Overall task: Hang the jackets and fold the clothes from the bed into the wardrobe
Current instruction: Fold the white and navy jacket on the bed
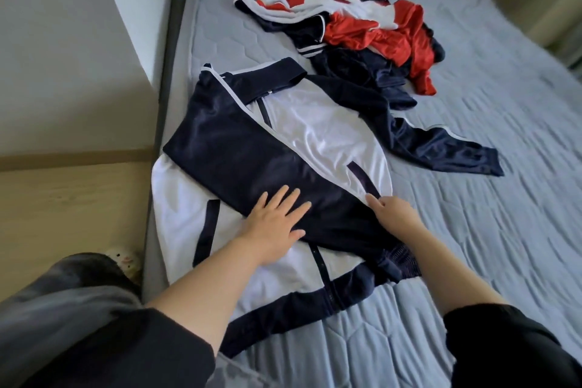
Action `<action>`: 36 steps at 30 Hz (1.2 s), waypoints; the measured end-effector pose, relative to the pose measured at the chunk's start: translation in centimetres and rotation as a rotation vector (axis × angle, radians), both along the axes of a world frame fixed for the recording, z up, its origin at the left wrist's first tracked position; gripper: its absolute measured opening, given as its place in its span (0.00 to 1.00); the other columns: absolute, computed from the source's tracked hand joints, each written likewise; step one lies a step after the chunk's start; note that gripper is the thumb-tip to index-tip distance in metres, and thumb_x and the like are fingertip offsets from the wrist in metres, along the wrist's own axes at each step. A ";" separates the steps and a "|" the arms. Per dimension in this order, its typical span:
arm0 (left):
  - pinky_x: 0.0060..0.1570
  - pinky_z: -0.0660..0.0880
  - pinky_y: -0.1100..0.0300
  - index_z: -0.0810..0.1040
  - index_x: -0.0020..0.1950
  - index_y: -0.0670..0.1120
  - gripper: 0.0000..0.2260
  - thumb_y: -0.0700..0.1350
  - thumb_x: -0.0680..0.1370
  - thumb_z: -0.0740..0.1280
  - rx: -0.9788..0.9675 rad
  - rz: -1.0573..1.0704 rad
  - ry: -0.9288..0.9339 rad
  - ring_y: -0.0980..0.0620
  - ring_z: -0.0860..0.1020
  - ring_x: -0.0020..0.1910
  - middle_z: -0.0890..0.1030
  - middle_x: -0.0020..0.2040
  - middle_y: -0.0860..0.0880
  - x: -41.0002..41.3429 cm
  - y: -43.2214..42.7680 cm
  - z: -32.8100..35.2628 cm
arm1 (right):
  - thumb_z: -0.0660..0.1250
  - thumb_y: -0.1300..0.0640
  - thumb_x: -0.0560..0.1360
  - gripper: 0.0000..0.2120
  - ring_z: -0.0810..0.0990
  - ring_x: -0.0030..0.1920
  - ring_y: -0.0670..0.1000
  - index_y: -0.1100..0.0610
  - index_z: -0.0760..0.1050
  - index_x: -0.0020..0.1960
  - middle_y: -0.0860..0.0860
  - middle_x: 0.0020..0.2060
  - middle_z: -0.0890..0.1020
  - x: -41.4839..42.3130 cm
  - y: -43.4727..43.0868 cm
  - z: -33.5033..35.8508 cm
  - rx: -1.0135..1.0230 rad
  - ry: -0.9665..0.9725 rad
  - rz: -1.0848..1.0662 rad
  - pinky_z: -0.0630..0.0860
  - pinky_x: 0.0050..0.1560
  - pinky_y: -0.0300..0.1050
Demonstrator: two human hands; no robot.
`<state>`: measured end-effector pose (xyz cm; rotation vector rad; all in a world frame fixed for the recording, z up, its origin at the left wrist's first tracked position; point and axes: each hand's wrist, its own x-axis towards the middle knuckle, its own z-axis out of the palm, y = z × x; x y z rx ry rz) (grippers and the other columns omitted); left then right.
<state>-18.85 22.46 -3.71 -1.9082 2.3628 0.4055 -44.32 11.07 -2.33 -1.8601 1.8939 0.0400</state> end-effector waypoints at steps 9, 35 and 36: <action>0.74 0.39 0.52 0.43 0.78 0.57 0.34 0.64 0.77 0.56 0.102 0.033 0.066 0.54 0.37 0.76 0.40 0.78 0.54 0.3 0.5 -0.9 | 0.68 0.64 0.71 0.17 0.76 0.50 0.50 0.52 0.76 0.58 0.53 0.54 0.77 -0.5 -1.0 2.9 0.258 -0.286 -0.020 0.74 0.51 0.44; 0.40 0.75 0.62 0.81 0.44 0.43 0.14 0.28 0.71 0.61 0.527 0.938 1.291 0.48 0.78 0.40 0.80 0.40 0.44 2.7 -0.3 3.2 | 0.71 0.59 0.72 0.03 0.77 0.43 0.49 0.52 0.81 0.42 0.51 0.39 0.81 9.3 -2.3 4.4 0.125 -0.288 0.459 0.72 0.46 0.40; 0.39 0.75 0.61 0.80 0.42 0.42 0.14 0.27 0.70 0.58 0.558 0.973 1.393 0.47 0.78 0.39 0.79 0.39 0.43 2.9 -0.2 3.4 | 0.71 0.58 0.71 0.03 0.77 0.42 0.49 0.50 0.82 0.42 0.52 0.38 0.80 9.0 -2.4 4.6 0.128 -0.397 0.379 0.72 0.47 0.41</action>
